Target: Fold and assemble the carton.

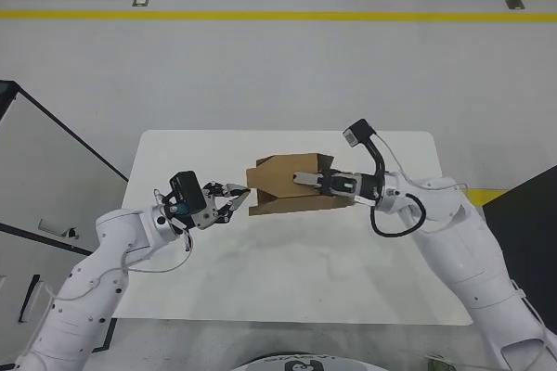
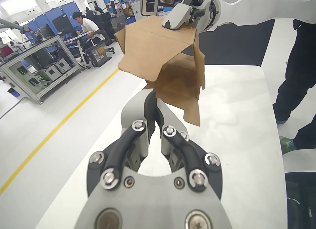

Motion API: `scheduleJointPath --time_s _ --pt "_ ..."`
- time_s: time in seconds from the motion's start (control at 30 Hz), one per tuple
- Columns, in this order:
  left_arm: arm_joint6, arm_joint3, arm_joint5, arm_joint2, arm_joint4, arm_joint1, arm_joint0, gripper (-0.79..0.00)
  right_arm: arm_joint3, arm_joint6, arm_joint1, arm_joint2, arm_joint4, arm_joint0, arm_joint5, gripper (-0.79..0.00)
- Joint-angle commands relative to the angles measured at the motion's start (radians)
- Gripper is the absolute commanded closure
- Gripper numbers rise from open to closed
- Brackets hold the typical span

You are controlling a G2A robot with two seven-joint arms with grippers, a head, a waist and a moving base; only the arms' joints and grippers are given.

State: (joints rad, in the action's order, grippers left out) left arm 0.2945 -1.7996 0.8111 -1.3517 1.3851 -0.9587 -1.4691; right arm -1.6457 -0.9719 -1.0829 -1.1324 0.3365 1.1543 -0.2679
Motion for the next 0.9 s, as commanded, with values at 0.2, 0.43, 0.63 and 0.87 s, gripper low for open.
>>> scheduleJointPath --time_s 0.2,0.43,0.63,0.87 --pt "-0.002 0.003 0.0 0.006 -0.003 -0.001 0.004 0.0 -0.006 0.0 -0.001 0.012 -0.018 0.003 0.016 0.0" --pt "-0.006 0.001 0.001 0.005 -0.006 -0.001 0.003 0.0 -0.011 0.005 -0.002 -0.002 0.045 0.018 -0.019 0.0" --pt "-0.005 -0.003 0.002 0.002 -0.005 0.0 -0.002 0.0 -0.013 -0.02 -0.001 0.004 0.038 0.016 -0.011 0.0" --pt "-0.01 -0.009 0.004 -0.006 -0.006 0.001 -0.011 0.0 -0.025 -0.023 0.003 0.009 -0.039 0.011 0.033 0.0"
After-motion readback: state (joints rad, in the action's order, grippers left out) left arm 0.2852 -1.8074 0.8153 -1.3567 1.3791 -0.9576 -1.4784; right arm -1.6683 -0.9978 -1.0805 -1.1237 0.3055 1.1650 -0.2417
